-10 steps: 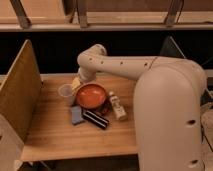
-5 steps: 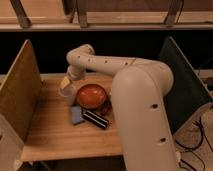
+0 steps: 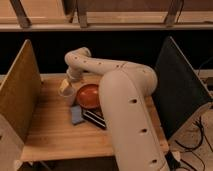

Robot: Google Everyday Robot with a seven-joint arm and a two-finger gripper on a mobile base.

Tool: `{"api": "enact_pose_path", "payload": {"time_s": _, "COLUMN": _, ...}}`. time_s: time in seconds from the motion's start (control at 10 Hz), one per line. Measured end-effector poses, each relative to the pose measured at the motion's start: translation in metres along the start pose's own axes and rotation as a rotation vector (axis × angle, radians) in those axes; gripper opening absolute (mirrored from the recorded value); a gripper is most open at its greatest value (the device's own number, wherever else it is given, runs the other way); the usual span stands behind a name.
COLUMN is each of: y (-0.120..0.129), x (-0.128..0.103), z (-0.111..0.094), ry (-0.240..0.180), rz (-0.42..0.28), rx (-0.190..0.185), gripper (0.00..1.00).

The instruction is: Pick up the ceramic cup

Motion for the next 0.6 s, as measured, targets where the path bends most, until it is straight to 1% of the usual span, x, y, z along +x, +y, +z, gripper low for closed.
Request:
{"api": "enact_pose_path", "payload": {"time_s": 0.2, "y": -0.003, "x": 0.002, "z": 0.011, "ry": 0.034, "rz": 0.016, "rx": -0.006, "gripper": 0.8}}
{"api": "enact_pose_path", "payload": {"time_s": 0.3, "y": -0.003, "x": 0.002, "z": 0.014, "ry": 0.045, "rz": 0.019, "rx": -0.013, "gripper": 0.77}}
{"api": "enact_pose_path", "payload": {"time_s": 0.4, "y": -0.001, "x": 0.003, "z": 0.017, "ry": 0.057, "rz": 0.018, "rx": -0.028, "gripper": 0.69}}
{"api": "enact_pose_path", "payload": {"time_s": 0.5, "y": 0.002, "x": 0.003, "z": 0.019, "ry": 0.064, "rz": 0.017, "rx": -0.049, "gripper": 0.57}}
{"api": "enact_pose_path", "payload": {"time_s": 0.6, "y": 0.003, "x": 0.001, "z": 0.019, "ry": 0.066, "rz": 0.018, "rx": -0.064, "gripper": 0.47}}
